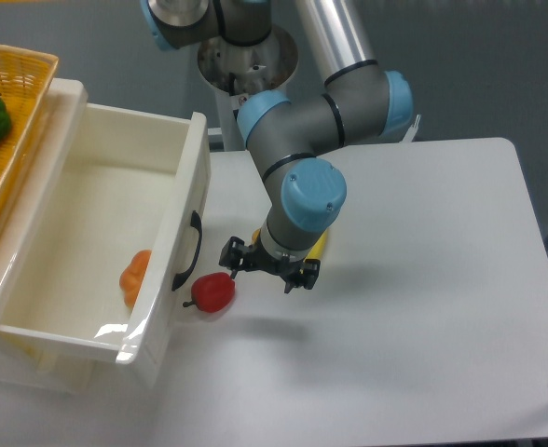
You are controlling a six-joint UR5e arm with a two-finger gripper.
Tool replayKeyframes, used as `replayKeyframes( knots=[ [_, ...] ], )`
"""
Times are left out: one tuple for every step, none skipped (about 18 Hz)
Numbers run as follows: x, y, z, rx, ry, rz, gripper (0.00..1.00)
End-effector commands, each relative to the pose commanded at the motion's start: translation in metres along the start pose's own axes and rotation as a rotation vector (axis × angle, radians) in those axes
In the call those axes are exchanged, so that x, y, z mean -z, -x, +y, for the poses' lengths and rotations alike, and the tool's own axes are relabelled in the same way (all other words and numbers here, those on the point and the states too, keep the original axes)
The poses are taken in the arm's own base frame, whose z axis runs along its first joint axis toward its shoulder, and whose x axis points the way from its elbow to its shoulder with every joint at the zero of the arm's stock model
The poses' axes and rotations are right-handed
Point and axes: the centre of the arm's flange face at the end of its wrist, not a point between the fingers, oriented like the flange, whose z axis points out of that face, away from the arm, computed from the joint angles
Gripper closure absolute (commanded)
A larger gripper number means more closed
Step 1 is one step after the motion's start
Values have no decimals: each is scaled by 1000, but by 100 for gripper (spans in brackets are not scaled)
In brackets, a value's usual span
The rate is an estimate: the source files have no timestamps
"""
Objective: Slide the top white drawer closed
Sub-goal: 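Lower the gripper beside the drawer front near its black handle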
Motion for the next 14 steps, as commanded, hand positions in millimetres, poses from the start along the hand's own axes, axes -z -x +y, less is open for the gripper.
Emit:
replayKeyframes(
  knots=[
    [-1, -2, -1, -3, 1, 0, 0],
    [-1, -3, -1, -4, 1, 0, 0],
    [-1, -3, -1, -6, 1, 0, 0],
    [-2, -5, -2, -9, 3, 0, 0],
    [-1, -8, -2, -12, 2, 0, 0],
    [-1, -8, -2, -15, 3, 0, 0],
    [-2, -9, -3, -17, 2, 1, 0],
    [-3, -13, -4, -21, 5, 0, 0],
    [-3, -15, -4, -24, 7, 1, 0],
    [-4, -16, -4, -25, 7, 1, 0],
    [-4, -16, -4, -25, 7, 1, 0],
    [-4, -17, -5, -27, 8, 1, 0],
    [-5, -18, -5, -30, 8, 1, 0],
    [-5, -18, -5, -30, 8, 1, 0]
  ],
)
